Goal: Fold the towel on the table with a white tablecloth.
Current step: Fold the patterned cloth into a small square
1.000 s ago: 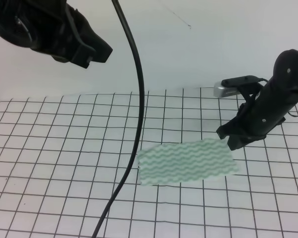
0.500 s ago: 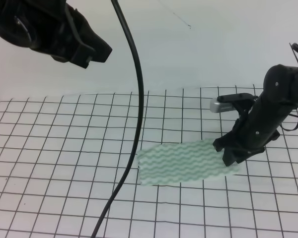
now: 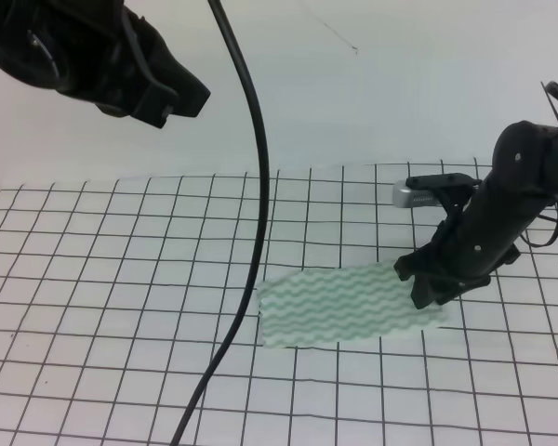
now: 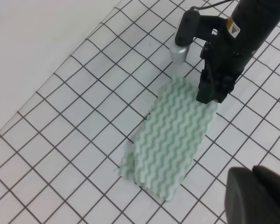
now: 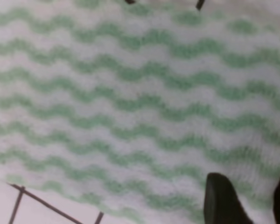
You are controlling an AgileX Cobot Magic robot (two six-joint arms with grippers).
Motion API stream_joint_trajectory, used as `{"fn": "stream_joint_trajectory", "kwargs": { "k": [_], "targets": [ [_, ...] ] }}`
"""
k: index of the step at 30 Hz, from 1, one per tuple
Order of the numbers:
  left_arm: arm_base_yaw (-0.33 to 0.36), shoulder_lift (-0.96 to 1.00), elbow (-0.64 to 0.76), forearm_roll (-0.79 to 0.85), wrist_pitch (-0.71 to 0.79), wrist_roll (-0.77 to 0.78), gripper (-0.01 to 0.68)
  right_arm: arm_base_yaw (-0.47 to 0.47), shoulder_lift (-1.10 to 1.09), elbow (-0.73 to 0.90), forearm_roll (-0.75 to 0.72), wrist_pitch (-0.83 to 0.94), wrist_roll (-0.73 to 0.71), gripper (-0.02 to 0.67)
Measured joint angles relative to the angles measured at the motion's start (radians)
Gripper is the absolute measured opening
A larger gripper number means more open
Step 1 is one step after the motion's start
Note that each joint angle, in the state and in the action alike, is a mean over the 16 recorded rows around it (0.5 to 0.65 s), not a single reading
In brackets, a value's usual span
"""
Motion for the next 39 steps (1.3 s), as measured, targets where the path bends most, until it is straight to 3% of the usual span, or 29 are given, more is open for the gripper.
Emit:
{"fn": "stream_joint_trajectory", "kwargs": {
  "k": [6,22,39],
  "targets": [
    [0.000,0.000,0.000,0.000,0.001,0.001,0.001,0.000,0.015,0.000,0.012,-0.001,-0.005,0.236],
    [0.000,0.000,0.000,0.000,0.000,0.002,0.000,0.005,-0.016,0.000,0.051,-0.020,-0.037,0.002],
    [0.000,0.000,0.000,0.000,0.006,0.002,0.000,0.147,-0.033,0.000,0.176,-0.117,-0.091,-0.001]
  ]
}}
